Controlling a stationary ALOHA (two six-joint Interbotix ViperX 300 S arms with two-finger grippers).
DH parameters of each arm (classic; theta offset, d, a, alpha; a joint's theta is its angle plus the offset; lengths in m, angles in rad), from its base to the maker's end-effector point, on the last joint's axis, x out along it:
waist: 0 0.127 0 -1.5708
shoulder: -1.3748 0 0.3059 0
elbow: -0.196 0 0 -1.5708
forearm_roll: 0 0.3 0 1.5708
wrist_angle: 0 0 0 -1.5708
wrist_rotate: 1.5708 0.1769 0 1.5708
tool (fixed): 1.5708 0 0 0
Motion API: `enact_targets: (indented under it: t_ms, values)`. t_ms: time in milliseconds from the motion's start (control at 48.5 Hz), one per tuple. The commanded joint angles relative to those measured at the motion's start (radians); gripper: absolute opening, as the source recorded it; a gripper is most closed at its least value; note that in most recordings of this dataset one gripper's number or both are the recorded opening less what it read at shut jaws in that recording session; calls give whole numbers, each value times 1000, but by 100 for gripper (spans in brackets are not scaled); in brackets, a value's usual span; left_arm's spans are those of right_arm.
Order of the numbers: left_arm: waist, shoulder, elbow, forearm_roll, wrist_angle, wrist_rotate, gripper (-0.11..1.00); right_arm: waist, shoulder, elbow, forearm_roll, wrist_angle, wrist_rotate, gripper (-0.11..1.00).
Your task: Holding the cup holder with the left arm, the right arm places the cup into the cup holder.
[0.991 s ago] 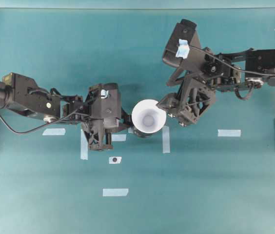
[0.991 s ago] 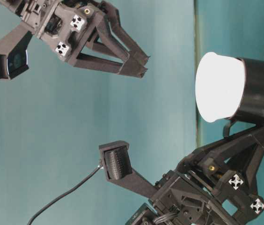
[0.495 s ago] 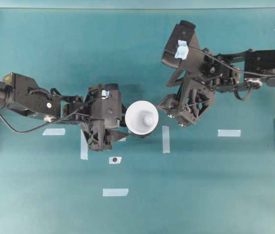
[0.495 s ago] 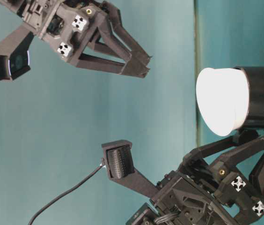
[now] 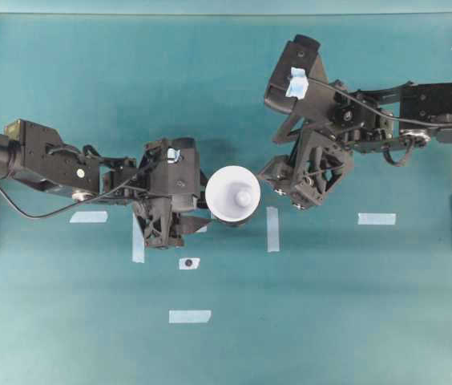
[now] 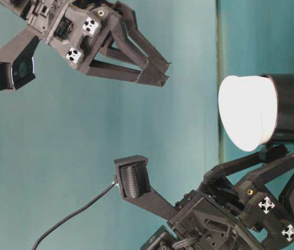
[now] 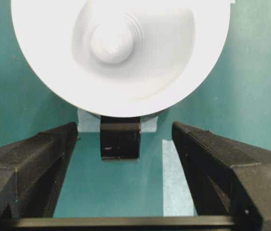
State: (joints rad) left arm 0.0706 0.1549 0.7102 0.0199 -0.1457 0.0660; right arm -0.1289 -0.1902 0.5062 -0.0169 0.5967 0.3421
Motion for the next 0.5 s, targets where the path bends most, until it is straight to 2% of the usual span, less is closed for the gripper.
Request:
enact_targets:
  t_ms: [0,475]
  values:
    - [-2,-37,-17,3,-2,2,92,3,-18,-11,2,-6,6,88]
    - [0,-92,-14,3,63,3,92,3,-18,-11,2,-6,5,88]
